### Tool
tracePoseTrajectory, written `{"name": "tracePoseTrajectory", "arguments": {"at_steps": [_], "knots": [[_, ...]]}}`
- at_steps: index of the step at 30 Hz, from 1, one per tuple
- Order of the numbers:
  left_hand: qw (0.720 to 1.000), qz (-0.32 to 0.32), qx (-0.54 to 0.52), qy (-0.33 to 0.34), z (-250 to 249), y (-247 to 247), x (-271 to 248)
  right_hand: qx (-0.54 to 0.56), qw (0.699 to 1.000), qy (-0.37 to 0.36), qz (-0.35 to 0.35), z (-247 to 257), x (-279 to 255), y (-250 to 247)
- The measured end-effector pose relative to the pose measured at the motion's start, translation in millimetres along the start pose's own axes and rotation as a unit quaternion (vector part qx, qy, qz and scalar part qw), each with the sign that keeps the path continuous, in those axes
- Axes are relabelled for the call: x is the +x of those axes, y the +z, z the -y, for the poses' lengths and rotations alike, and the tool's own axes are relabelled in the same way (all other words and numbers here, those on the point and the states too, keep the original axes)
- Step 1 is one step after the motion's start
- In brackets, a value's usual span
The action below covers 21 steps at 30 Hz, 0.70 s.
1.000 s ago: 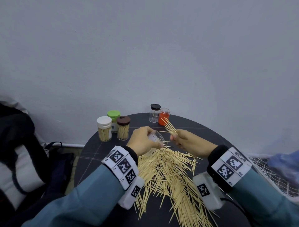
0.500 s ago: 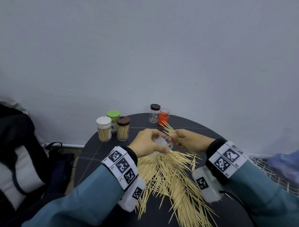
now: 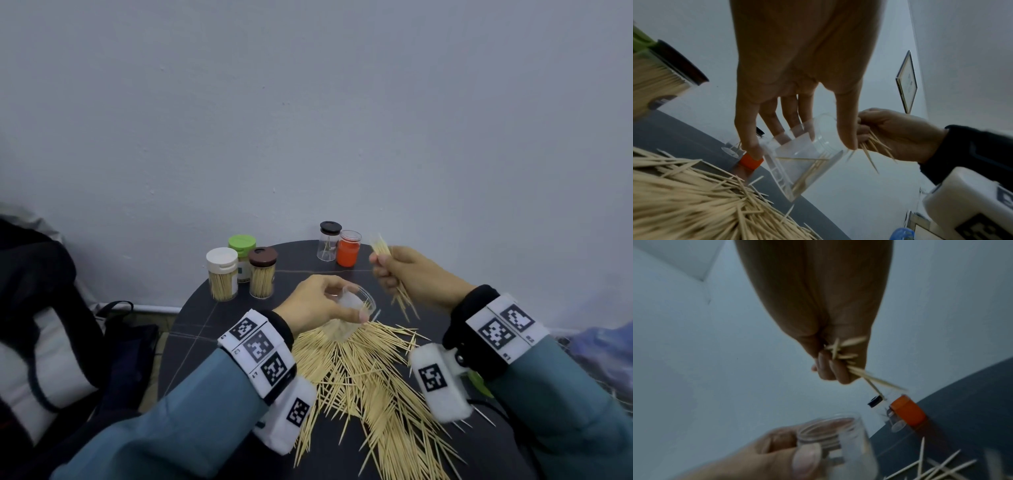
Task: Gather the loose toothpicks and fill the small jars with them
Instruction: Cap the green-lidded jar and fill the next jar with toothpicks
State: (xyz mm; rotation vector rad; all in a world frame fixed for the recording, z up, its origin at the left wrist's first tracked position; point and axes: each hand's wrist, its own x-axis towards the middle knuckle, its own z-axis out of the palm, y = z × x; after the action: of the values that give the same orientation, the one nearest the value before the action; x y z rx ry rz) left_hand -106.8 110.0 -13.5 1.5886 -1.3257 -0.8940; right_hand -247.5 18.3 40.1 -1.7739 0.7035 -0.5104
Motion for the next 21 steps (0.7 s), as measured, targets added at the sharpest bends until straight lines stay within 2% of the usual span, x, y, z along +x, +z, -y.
{"name": "tracePoseTrajectory", "arguments": {"at_steps": [4, 7, 11, 16, 19, 21], "knots": [[0.999, 0.029, -0.021, 0.001, -2, 3, -2, 0.202, 0.974, -0.074, -0.076, 5, 7, 8], [0.999, 0.037, -0.03, 0.004, -3, 5, -2, 0.281, 0.948, -0.084, -0.124, 2, 12, 15], [0.998, 0.035, -0.05, 0.0, -3, 3, -3, 0.301, 0.941, -0.056, -0.146, -15, 12, 27], [0.999, 0.033, -0.03, -0.01, 0, 5, -1, 0.354, 0.919, -0.083, -0.155, -16, 6, 27], [1.0, 0.008, 0.001, -0.012, 4, 6, 1, 0.383, 0.911, -0.063, -0.137, -12, 6, 22], [1.0, -0.003, 0.008, -0.011, 5, 6, 3, 0.373, 0.92, -0.032, -0.119, -12, 7, 23]]}}
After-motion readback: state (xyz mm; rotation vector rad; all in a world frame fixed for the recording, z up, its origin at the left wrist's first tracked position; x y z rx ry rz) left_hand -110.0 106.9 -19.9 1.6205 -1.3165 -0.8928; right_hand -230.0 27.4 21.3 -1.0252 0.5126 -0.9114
